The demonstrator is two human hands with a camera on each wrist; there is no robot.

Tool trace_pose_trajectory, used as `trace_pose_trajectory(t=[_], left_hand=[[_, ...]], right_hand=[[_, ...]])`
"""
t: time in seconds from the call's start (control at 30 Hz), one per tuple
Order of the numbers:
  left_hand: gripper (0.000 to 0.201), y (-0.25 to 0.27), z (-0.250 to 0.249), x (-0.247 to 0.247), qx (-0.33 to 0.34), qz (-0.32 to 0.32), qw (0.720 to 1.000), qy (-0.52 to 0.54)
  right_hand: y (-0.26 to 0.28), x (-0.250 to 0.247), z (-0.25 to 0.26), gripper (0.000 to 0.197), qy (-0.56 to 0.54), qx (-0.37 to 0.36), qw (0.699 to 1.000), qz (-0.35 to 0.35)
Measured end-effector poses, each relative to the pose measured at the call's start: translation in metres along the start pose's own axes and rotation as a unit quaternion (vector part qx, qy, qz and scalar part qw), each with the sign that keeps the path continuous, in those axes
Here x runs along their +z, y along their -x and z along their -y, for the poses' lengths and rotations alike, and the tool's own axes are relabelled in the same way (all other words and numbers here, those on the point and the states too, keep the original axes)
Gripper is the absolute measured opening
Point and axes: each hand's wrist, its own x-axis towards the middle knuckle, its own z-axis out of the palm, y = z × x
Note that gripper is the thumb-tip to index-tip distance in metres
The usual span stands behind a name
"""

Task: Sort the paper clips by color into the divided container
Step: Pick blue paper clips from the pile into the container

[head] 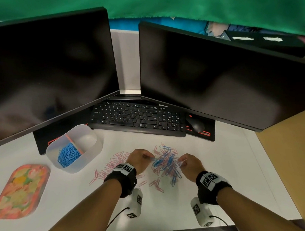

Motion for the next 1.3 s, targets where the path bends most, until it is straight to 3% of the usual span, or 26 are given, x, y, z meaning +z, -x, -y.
trace_pose_trajectory(t=[0.07, 0.13, 0.27, 0.37, 0.53, 0.7, 0.8, 1.0, 1.23, 1.3], left_hand=[[0.023, 0.004, 0.0, -0.007, -0.026, 0.009, 0.997, 0.078], [0.024, 0.01, -0.001, -0.016, -0.066, 0.019, 0.978, 0.198], [0.024, 0.025, -0.001, -0.04, -0.122, -0.017, 0.9, 0.419], [0.017, 0.042, -0.001, -0.063, -0.113, -0.03, 0.84, 0.53], [0.022, 0.07, 0.01, -0.104, -0.1, -0.112, 0.79, 0.595], [0.028, 0.085, 0.037, -0.152, -0.128, -0.196, 0.748, 0.62], [0.029, 0.092, 0.051, -0.18, -0.127, -0.237, 0.746, 0.61], [0.019, 0.091, 0.071, -0.213, -0.179, -0.275, 0.791, 0.516], [0.035, 0.085, 0.076, -0.217, -0.174, -0.276, 0.854, 0.405], [0.039, 0.085, 0.071, -0.216, -0.162, -0.285, 0.852, 0.409]], right_hand=[[-0.002, -0.004, 0.006, 0.015, -0.082, 0.017, 0.995, 0.047], [-0.002, -0.007, 0.015, 0.015, -0.239, 0.08, 0.962, 0.101], [-0.002, -0.002, 0.042, 0.019, -0.419, 0.104, 0.881, 0.195], [-0.002, 0.008, 0.082, 0.016, -0.438, 0.084, 0.853, 0.27], [0.0, 0.039, 0.162, 0.027, -0.344, 0.048, 0.882, 0.319], [0.007, 0.081, 0.24, 0.017, -0.228, -0.005, 0.924, 0.308], [0.011, 0.104, 0.279, 0.013, -0.151, -0.046, 0.934, 0.32], [0.019, 0.139, 0.331, 0.019, -0.081, -0.086, 0.943, 0.312], [0.014, 0.144, 0.342, 0.038, -0.031, -0.156, 0.942, 0.296], [0.012, 0.142, 0.341, 0.039, -0.038, -0.172, 0.94, 0.293]])
